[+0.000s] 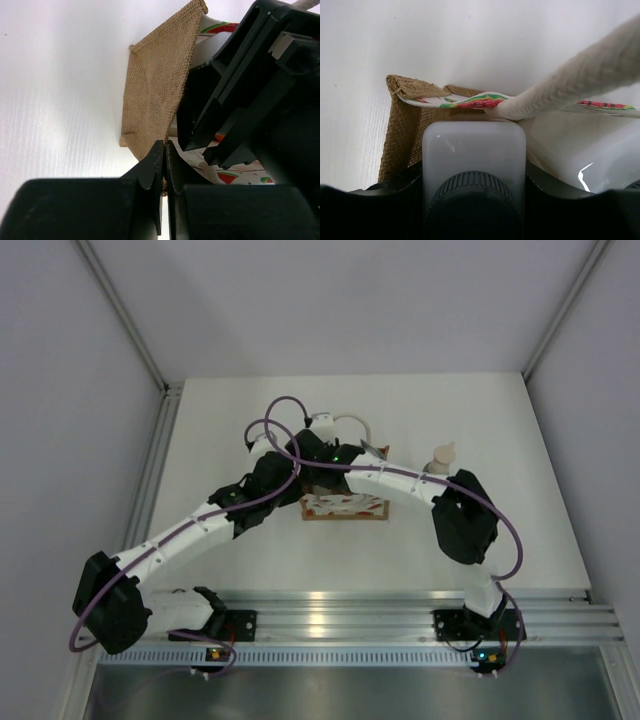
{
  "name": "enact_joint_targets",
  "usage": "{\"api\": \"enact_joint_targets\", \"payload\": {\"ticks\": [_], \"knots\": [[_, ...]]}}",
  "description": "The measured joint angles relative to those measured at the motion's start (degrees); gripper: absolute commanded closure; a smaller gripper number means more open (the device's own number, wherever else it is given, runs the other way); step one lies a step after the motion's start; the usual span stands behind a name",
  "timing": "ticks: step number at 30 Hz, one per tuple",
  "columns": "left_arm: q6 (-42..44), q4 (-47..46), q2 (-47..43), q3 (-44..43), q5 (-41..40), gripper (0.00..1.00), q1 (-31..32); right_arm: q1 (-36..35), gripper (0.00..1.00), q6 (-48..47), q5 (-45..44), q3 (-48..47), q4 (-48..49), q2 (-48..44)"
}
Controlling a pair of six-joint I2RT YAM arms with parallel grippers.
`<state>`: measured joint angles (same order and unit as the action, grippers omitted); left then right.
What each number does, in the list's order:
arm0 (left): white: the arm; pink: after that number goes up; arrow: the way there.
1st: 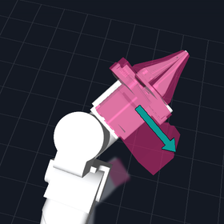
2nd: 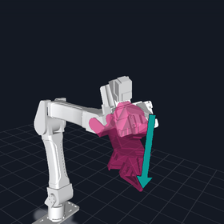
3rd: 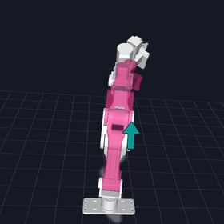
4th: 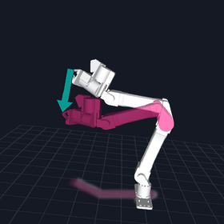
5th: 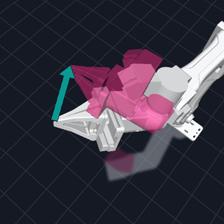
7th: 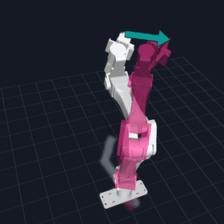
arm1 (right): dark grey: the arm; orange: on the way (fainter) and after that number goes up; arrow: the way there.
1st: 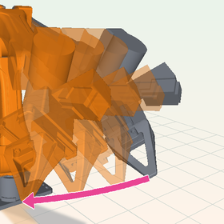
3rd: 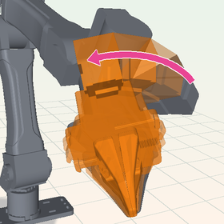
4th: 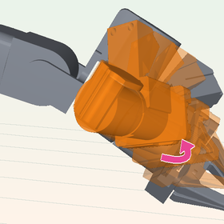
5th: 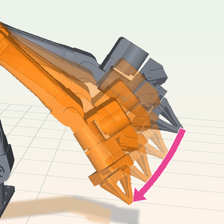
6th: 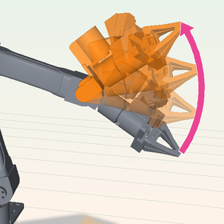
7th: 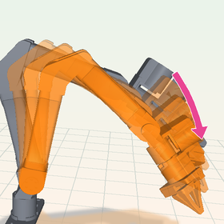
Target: Take the personal care products out of the canvas bag
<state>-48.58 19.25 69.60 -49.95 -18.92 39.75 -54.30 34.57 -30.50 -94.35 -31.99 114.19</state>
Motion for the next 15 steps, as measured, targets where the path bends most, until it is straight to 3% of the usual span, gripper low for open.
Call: {"api": "enact_joint_targets", "payload": {"ticks": [4,5,15], "knots": [[0.0,0.0,-0.1,0.1,0.0,1.00,0.0,-0.1,0.94,0.0,-0.8,-0.4,-0.2,0.3],[0.0,0.0,-0.1,0.1,0.0,1.00,0.0,-0.1,0.99,0.0,-0.8,-0.6,-0.4,0.4],[0.0,-0.1,-0.3,0.3,0.0,1.00,0.0,-0.2,1.00,-2.3,-0.5,-1.8,-1.6,0.8]]}}
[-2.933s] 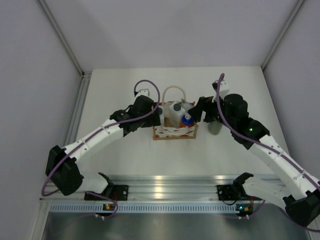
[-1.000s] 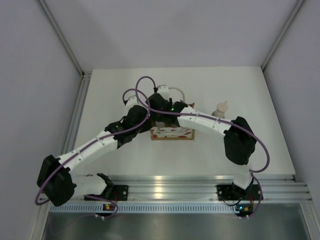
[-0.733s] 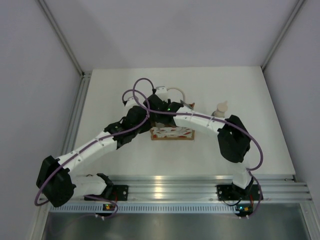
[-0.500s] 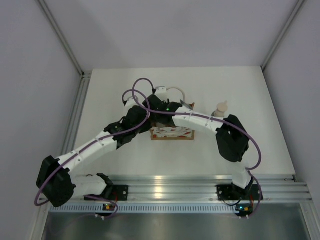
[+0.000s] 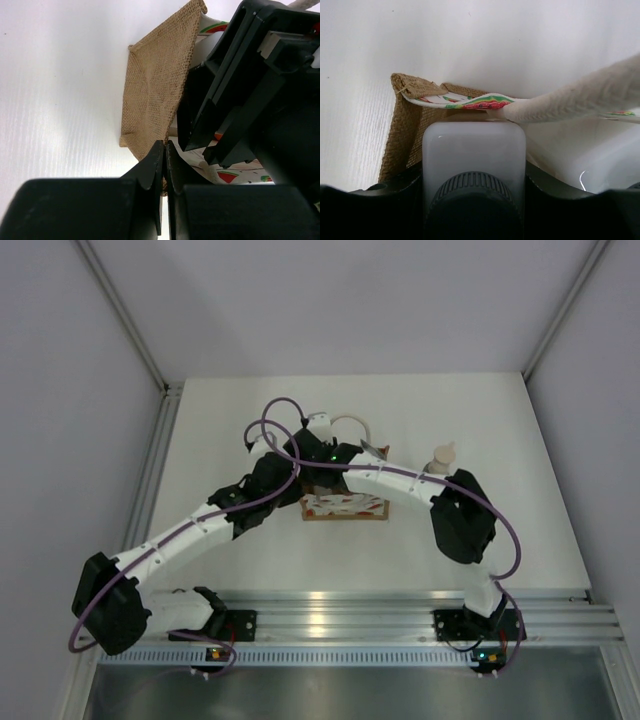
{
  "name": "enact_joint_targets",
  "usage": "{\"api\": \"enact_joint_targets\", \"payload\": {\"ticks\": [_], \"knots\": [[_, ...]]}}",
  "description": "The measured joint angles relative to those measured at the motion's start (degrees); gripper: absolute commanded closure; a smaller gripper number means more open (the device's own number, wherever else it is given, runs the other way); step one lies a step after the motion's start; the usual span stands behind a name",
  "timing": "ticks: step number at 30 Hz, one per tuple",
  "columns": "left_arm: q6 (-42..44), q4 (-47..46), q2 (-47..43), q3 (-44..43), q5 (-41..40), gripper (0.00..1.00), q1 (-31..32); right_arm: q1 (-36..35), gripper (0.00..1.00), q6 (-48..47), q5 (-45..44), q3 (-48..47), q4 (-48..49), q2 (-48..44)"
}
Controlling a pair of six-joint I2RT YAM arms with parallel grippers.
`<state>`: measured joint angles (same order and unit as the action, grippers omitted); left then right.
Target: Take the personal care products out of the canvas bag
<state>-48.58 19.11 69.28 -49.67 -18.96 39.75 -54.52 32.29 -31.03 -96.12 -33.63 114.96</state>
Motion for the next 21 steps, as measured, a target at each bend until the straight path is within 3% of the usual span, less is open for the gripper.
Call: {"api": "enact_joint_targets", "payload": {"ticks": [13,21], "knots": [[-0.5,0.0,-0.5,0.3,0.0,1.00,0.0,0.0,1.00,-4.2,0.7,-0.3,-1.3,-0.8],[-0.9,0.0,-0.5,0.4,0.0,1.00,0.0,0.0,1.00,-6.1,1.0,2.4,-1.1,-6.9]]}}
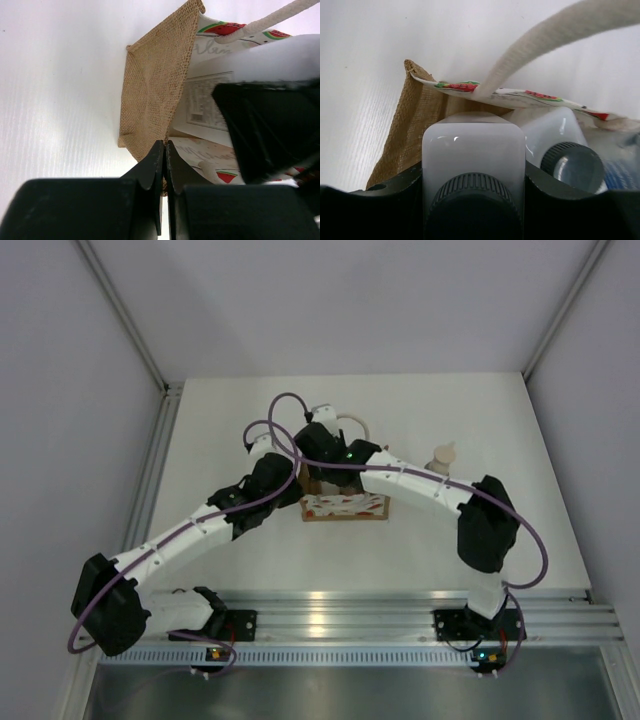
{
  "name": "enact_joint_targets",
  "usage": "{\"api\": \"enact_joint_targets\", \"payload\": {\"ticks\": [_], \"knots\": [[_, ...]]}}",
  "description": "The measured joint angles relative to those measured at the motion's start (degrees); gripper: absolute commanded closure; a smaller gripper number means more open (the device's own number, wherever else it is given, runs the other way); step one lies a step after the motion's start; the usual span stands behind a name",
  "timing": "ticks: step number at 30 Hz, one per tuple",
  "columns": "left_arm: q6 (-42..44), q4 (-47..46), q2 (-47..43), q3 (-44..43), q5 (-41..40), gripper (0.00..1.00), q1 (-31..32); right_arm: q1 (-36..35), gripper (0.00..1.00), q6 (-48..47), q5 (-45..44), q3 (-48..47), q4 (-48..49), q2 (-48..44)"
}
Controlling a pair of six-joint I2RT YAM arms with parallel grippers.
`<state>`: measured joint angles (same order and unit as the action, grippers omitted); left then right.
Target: Take the personal care products out of the canvas bag
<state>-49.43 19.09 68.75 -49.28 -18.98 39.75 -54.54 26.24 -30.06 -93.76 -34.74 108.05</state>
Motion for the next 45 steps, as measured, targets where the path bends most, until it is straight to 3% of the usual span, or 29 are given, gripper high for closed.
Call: {"api": "enact_joint_targets", "payload": {"ticks": [28,35,45], "knots": [[-0.2,0.0,0.0,0.0,-0.1,1.00,0.0,2.9,1.00,-7.7,1.7,0.8,-2.6,-26.5],[-0.1,0.0,0.2,-0.1,-0.1,1.00,0.0,17.7,1.00,-11.4,4.5,-3.9,-4.0,-28.5],[0.5,0.0,0.1,-0.1,0.0,1.00,0.0,42.2,1.00,-16.7,10.3,-1.4,-3.1,-25.6]]}}
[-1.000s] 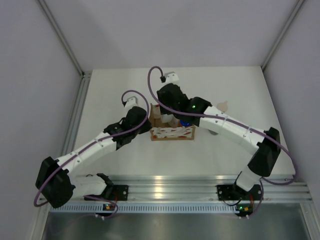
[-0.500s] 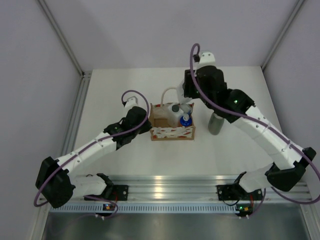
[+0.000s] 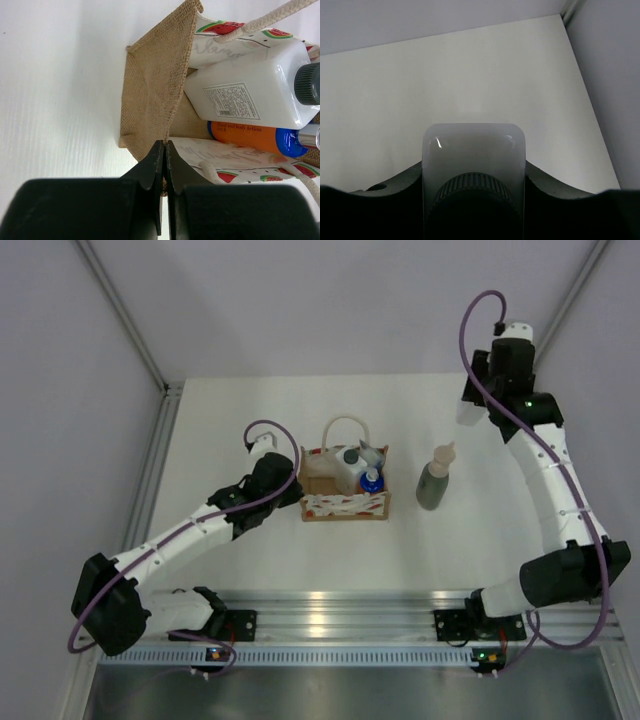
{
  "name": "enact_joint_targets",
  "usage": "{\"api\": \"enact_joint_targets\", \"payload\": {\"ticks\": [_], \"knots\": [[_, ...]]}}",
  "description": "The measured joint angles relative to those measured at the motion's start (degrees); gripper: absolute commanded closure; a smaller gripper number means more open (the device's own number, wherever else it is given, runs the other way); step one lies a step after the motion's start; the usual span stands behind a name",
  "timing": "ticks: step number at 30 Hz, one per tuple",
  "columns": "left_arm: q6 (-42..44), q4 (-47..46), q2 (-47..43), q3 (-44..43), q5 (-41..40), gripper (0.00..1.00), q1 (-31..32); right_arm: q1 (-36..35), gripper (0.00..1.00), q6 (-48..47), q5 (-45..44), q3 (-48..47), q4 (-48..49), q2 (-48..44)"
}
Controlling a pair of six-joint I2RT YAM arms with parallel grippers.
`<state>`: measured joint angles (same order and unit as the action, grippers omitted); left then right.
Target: Take the personal care products out of the canvas bag
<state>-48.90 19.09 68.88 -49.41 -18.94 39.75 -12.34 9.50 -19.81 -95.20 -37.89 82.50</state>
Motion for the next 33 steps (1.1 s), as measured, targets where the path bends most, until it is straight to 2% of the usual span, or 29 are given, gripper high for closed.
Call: {"api": "enact_joint_targets", "payload": {"ticks": [4,10,17,22,23,24,27,28,30,31,33], "knots": [[0.8,0.1,0.0,-0.2,0.3,1.00,0.0,9.3,1.00,-2.0,4.1,8.2,3.7,0.2],[1.6,0.6,0.3,-0.9,1.4,1.00,0.0,15.2,1.00,-4.9,8.5,21.4,9.9,3.7],[2.5,0.7,0.3,-1.0,2.0,1.00,0.0,17.8,1.00,-5.3,15.1,22.1,14.3,13.6],[3.1,0.7,0.3,-1.0,2.0,1.00,0.0,18.1,1.00,-5.4,16.8,22.1,17.7,14.4],[3.2,0.7,0.3,-1.0,2.1,1.00,0.0,18.1,0.95,-5.4,17.0,22.2,18.2,14.4],[3.4,0.7,0.3,-1.0,2.1,1.00,0.0,18.1,0.84,-5.4,17.0,22.4,18.8,14.4],[3.7,0.7,0.3,-1.0,2.2,1.00,0.0,18.1,0.32,-5.4,16.5,22.9,19.4,14.4],[3.9,0.7,0.3,-1.0,2.3,1.00,0.0,18.1,0.30,-5.0,16.2,23.0,19.4,14.4],[4.1,0.7,0.3,-1.1,2.6,1.00,0.0,18.1,0.15,-5.1,15.2,22.9,19.8,14.4],[4.1,0.7,0.3,-1.1,2.6,1.00,0.0,18.1,0.03,-5.2,14.9,22.6,19.8,14.4],[4.3,0.7,0.3,-1.1,2.8,1.00,0.0,18.1,0.00,-5.1,14.6,22.0,19.5,14.4]]}}
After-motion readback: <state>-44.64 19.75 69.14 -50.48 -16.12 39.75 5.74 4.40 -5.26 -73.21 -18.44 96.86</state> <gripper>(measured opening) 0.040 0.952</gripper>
